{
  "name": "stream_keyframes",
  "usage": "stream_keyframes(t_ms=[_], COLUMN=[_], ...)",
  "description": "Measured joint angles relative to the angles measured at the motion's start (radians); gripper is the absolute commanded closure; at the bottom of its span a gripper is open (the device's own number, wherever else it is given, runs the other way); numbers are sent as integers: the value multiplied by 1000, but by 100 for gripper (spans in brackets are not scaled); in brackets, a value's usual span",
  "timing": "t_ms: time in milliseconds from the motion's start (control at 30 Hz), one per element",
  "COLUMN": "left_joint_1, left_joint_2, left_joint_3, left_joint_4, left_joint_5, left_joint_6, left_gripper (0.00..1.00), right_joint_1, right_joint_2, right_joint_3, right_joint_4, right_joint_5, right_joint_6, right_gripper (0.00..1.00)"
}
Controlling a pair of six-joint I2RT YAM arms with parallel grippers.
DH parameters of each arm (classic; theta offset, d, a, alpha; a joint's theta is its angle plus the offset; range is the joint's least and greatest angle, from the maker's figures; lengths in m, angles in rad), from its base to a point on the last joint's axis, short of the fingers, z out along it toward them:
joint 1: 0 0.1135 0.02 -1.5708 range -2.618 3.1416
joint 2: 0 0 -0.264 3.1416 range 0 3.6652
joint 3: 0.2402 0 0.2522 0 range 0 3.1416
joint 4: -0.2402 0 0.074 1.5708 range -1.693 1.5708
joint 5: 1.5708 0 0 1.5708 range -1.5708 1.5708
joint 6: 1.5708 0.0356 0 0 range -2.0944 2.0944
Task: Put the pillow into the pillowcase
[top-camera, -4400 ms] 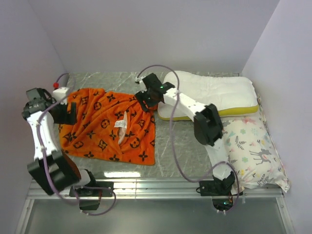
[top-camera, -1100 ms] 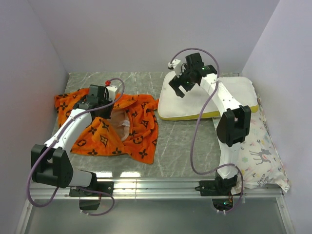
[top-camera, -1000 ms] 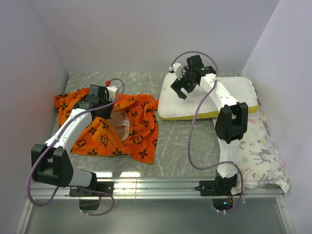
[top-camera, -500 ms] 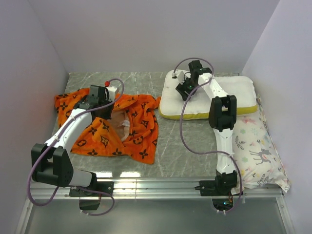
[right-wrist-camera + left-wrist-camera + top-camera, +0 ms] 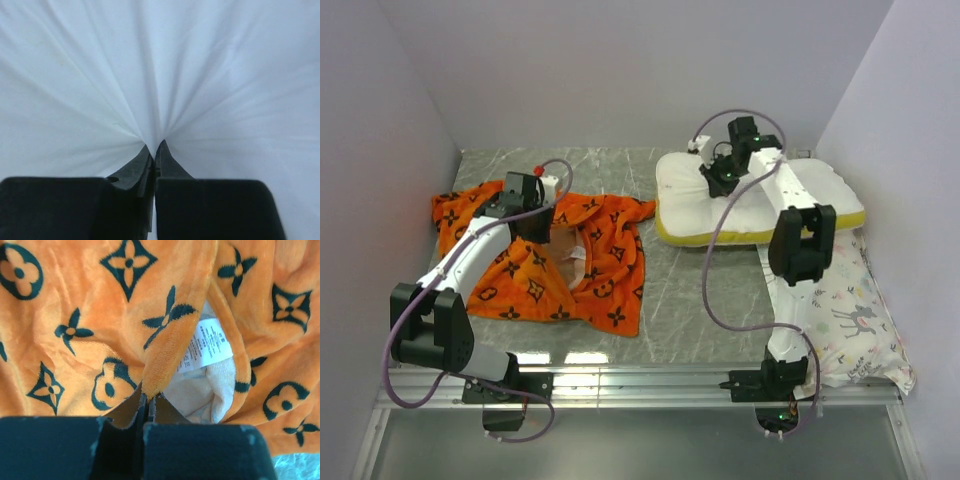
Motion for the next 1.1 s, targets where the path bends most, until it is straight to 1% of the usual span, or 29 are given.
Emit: stream_keyframes(t_ms=[133, 233, 333, 467, 600, 733, 867, 1100], left_joint_1=[14, 19, 19, 20, 20, 21, 21, 21], left_joint_2=[4, 4, 4, 2, -18, -49, -90, -152], left_joint_3=[16, 18, 18, 19, 19, 19, 12, -17], left_joint_4=[2, 2, 5, 9, 9, 8, 15, 23], left_joint_5=[9, 17, 29, 52, 71, 96, 143, 198], left_joint_6=[-10, -26, -39, -55, -62, -62, -59, -58], left_gripper=[100, 100, 100, 100, 100, 100, 100, 100], right_joint_1=[-10, 8, 77, 243, 389, 478, 518, 548], right_joint_2=[-232, -392, -519, -621, -635, -632, -598, -443], right_joint_3=[-88, -140, -214, -366, -492, -558, -547, -449], right_joint_4=[-75, -113, -126, -122, -118, -103, -61, -6], right_joint_5=[-63, -95, -127, -154, -163, -139, -124, -111], right_joint_6=[-29, -52, -66, -68, -54, -26, 11, 47], right_gripper=[100, 100, 100, 100, 100, 100, 100, 100])
